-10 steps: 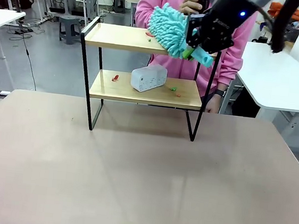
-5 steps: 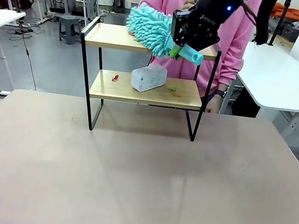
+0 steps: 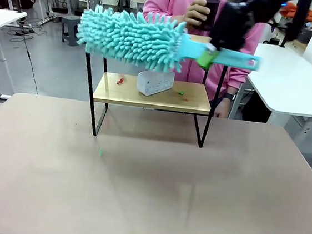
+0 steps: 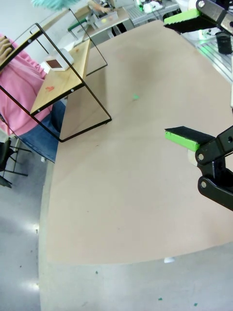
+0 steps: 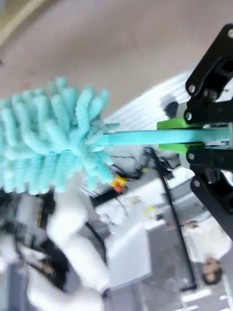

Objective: Clean the shelf.
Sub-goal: Clean the specific tier of the Shelf with the Duster once objects are removed, then clean the remaining tier of the Shelf with the Duster once objects are removed.

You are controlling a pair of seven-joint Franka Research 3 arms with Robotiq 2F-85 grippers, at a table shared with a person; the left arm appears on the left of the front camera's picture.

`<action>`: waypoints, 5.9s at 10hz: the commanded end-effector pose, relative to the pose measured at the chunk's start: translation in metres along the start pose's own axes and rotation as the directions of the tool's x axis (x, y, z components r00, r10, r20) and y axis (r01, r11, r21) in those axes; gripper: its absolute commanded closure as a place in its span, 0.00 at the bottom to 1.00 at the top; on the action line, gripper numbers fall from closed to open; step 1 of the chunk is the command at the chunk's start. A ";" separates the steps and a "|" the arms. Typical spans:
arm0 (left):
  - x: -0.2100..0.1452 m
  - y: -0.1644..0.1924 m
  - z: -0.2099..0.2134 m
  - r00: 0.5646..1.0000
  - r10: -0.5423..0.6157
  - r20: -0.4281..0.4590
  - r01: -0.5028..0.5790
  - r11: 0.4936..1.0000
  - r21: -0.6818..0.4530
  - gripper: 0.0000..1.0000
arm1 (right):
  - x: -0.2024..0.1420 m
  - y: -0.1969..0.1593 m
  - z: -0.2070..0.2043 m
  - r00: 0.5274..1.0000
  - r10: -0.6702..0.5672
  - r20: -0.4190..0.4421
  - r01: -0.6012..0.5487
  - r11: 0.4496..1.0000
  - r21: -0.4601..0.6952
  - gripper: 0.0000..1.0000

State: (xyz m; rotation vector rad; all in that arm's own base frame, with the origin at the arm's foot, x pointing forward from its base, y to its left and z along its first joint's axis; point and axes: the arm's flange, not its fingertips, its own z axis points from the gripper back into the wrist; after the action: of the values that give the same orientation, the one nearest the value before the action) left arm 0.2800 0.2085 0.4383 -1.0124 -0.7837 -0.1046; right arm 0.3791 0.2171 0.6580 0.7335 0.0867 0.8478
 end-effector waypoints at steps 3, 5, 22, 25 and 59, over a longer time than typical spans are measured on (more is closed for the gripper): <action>0.001 -0.001 -0.001 1.000 -0.018 0.020 0.018 1.000 -0.013 0.00 | -0.035 -0.005 0.026 0.997 0.072 0.007 -0.072 0.988 0.133 1.00; 0.001 -0.001 -0.001 1.000 -0.018 0.020 0.018 1.000 -0.013 0.00 | -0.039 -0.015 0.023 0.999 0.050 0.016 -0.052 0.986 0.159 1.00; 0.001 -0.001 -0.001 1.000 -0.018 0.020 0.018 1.000 -0.013 0.00 | -0.400 -0.165 -0.019 0.739 -0.624 0.255 0.324 0.661 0.677 1.00; 0.001 -0.001 -0.001 1.000 -0.018 0.020 0.018 1.000 -0.013 0.00 | -0.400 -0.165 -0.019 0.739 -0.624 0.255 0.324 0.661 0.677 1.00; 0.001 -0.001 -0.001 1.000 -0.018 0.020 0.018 1.000 -0.013 0.00 | -0.135 -0.060 -0.086 0.694 -0.546 0.469 0.608 0.793 0.023 0.88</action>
State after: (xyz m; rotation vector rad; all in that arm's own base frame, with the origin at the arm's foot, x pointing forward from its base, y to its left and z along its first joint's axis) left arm 0.2807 0.2087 0.4390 -1.0103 -0.7827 -0.1053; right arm 0.2749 0.1283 0.5269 0.7377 -0.1261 0.0942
